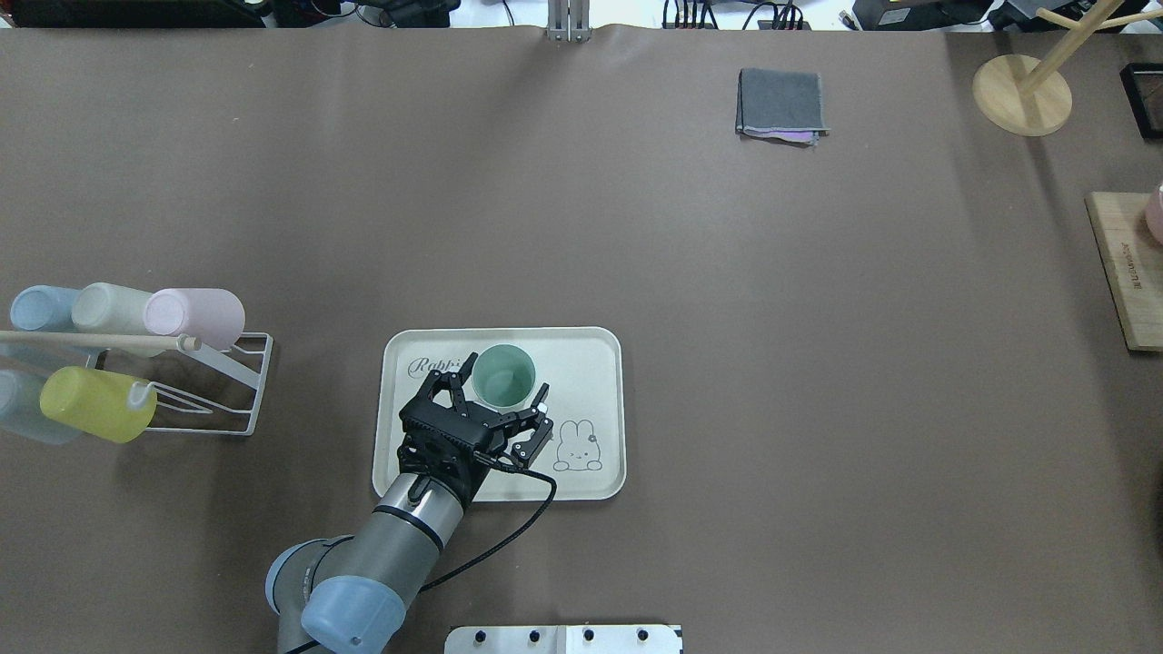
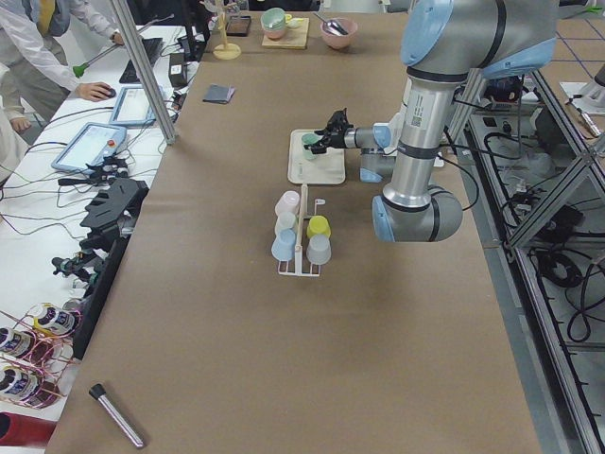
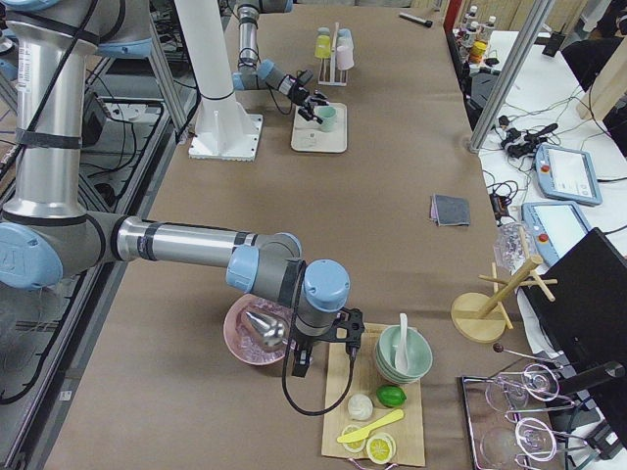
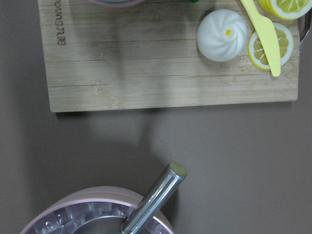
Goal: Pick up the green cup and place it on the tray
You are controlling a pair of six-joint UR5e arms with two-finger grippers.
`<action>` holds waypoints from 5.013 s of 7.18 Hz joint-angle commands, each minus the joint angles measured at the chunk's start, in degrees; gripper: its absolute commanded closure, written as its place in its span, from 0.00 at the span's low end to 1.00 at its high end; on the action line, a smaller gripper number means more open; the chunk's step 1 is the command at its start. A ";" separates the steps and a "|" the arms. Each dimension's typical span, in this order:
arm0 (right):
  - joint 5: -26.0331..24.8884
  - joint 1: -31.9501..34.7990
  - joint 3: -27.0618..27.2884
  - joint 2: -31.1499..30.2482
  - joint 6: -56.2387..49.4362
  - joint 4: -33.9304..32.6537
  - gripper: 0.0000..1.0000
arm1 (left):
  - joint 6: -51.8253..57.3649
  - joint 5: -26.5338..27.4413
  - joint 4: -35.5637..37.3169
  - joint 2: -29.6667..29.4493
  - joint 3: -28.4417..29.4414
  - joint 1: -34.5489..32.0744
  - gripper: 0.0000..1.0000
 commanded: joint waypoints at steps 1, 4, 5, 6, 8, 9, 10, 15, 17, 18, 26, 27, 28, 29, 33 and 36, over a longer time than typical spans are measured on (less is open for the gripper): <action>0.22 0.18 0.00 -0.04 0.00 0.00 0.01 | 0.46 -0.26 0.02 0.18 -2.74 -0.59 0.02; 0.31 0.44 0.09 0.14 0.00 0.00 0.01 | 2.47 -0.61 0.81 2.63 -8.96 -1.12 0.02; 0.31 0.53 0.09 0.14 0.00 0.00 0.01 | 2.49 -3.14 2.11 4.03 -11.16 -2.43 0.02; 0.31 0.53 0.18 0.14 0.00 0.00 0.01 | 2.49 -4.73 5.52 4.65 -14.32 -3.66 0.02; 0.31 0.53 0.26 0.14 0.00 0.09 0.01 | 1.88 -10.51 14.58 4.48 -19.78 -9.53 0.02; 0.22 0.53 0.26 0.14 -0.09 0.09 0.01 | 1.70 -16.03 16.96 3.96 -20.32 -14.26 0.02; 0.22 0.53 0.26 0.14 -0.09 0.09 0.01 | 0.83 -22.00 21.24 3.35 -21.54 -19.00 0.02; -0.22 0.53 0.35 0.31 -0.09 0.00 0.01 | -0.42 -72.50 34.89 5.34 -19.81 -56.69 0.02; -0.31 0.53 0.26 0.23 -0.09 0.00 0.01 | 0.37 -92.89 35.17 7.02 -10.62 -67.87 0.02; -0.31 0.53 0.18 0.22 -0.09 0.00 0.01 | 2.38 -96.03 35.61 9.73 -8.83 -70.62 0.02; -0.31 0.53 0.09 0.14 0.00 0.09 0.01 | 41.16 -96.77 79.65 14.40 -6.62 -83.56 0.02; -0.39 0.53 0.09 0.22 0.17 0.00 0.01 | 40.98 -96.77 79.73 15.11 -6.27 -83.65 0.02; -0.48 0.53 0.09 0.14 0.78 0.00 0.00 | 41.16 -96.77 79.73 15.90 -6.09 -84.26 0.02; -0.48 0.53 0.26 -0.12 0.79 0.00 0.00 | 41.33 -96.68 79.65 16.34 -5.57 -84.70 0.02; -1.45 0.53 0.35 -0.39 0.70 0.00 0.00 | 42.30 -96.94 77.89 20.30 -5.47 -85.85 0.02; -1.36 0.53 0.35 -0.30 0.62 0.00 0.00 | 42.30 -97.12 77.89 21.27 -3.90 -87.07 0.02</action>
